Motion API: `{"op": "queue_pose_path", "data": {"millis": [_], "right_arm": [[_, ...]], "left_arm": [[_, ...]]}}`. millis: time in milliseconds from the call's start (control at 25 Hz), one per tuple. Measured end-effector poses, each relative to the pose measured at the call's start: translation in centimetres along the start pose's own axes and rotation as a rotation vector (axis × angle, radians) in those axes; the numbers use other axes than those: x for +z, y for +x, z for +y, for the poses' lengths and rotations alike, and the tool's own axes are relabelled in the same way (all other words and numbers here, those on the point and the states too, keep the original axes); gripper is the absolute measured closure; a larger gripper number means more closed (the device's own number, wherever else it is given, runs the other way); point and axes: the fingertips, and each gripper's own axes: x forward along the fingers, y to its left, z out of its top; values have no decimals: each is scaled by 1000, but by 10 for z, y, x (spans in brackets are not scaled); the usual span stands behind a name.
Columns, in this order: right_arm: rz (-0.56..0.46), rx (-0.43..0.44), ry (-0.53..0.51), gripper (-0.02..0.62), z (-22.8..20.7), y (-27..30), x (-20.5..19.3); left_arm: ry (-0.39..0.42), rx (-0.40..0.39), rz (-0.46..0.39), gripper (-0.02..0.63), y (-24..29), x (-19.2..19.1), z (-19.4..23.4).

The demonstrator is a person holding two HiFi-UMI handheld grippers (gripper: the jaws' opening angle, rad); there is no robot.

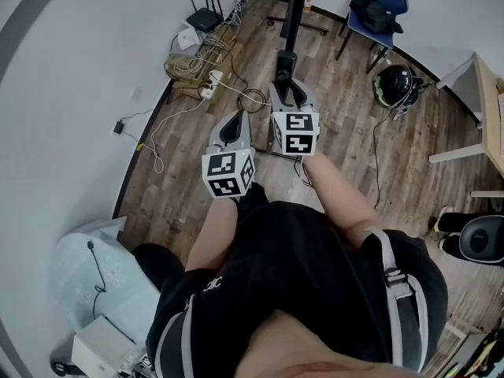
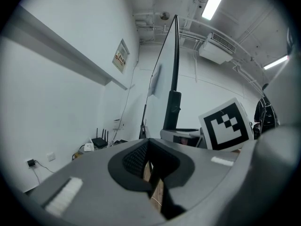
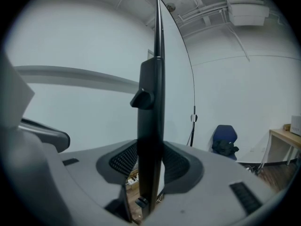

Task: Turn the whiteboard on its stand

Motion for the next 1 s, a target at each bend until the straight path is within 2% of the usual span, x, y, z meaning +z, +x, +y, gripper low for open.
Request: {"op": "queue_pose_path", "data": {"millis": [720, 1000], "right_arm": [[17, 38, -1, 431, 17, -49, -11], [-7, 30, -20, 434, 23, -69, -14]], "left_arm": [[34, -29, 1, 597, -14, 3, -22], [50, -47, 19, 597, -24, -5, -28]]}}
